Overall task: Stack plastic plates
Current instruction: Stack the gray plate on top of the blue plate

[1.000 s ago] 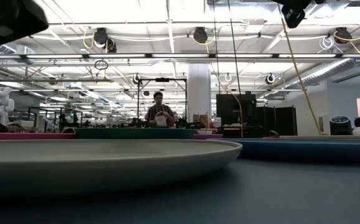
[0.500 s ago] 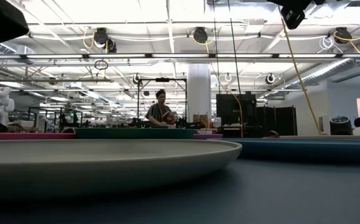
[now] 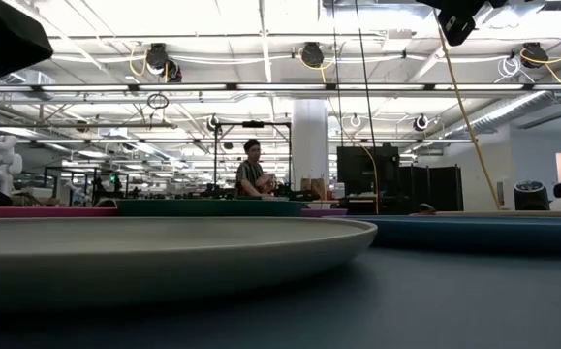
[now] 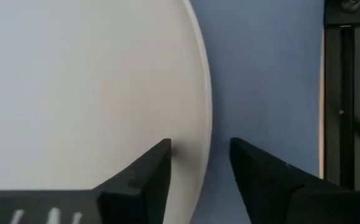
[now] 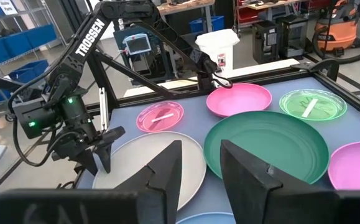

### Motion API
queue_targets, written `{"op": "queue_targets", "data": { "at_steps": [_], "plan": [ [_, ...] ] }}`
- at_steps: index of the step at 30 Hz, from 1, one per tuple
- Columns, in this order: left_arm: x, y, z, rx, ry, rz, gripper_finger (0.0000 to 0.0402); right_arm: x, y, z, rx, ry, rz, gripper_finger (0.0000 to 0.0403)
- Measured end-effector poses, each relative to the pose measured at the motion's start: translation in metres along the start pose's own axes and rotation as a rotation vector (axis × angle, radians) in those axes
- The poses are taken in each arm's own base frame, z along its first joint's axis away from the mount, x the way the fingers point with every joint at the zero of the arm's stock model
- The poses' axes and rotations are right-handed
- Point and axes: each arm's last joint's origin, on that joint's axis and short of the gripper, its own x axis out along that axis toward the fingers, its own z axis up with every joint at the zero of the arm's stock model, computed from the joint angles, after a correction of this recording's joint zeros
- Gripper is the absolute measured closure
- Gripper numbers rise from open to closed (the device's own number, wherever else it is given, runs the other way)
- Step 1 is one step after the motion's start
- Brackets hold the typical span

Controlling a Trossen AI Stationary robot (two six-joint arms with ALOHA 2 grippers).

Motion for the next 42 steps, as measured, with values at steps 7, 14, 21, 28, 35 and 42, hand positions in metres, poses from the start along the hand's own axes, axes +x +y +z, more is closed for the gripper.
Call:
{"op": "queue_targets", "data": {
  "at_steps": [7, 14, 21, 28, 35, 42],
  "plan": [
    [0.001, 0.001, 0.000, 0.026, -0.004, 0.016, 0.0352, 0.000, 0.000, 0.000, 0.000, 0.001, 0.000, 0.0300],
    [-0.017, 0.004, 0.008, 0.059, 0.021, 0.067, 0.0389, 0.000, 0.000, -0.001, -0.001, 0.008, -0.002, 0.0300],
    [-0.060, 0.005, 0.030, 0.092, -0.001, 0.096, 0.0389, 0.000, 0.000, -0.001, -0.005, 0.009, -0.002, 0.0300],
    [-0.085, 0.009, 0.049, 0.205, -0.092, 0.130, 0.0389, 0.000, 0.000, -0.001, -0.005, 0.009, -0.002, 0.0300],
    [-0.072, 0.035, 0.074, 0.355, -0.068, 0.174, 0.0389, 0.000, 0.000, -0.001, -0.005, 0.009, -0.003, 0.0300],
    [-0.056, 0.068, 0.104, 0.496, -0.048, 0.164, 0.0389, 0.000, 0.000, -0.001, -0.009, 0.012, -0.003, 0.0300]
  ]
}}
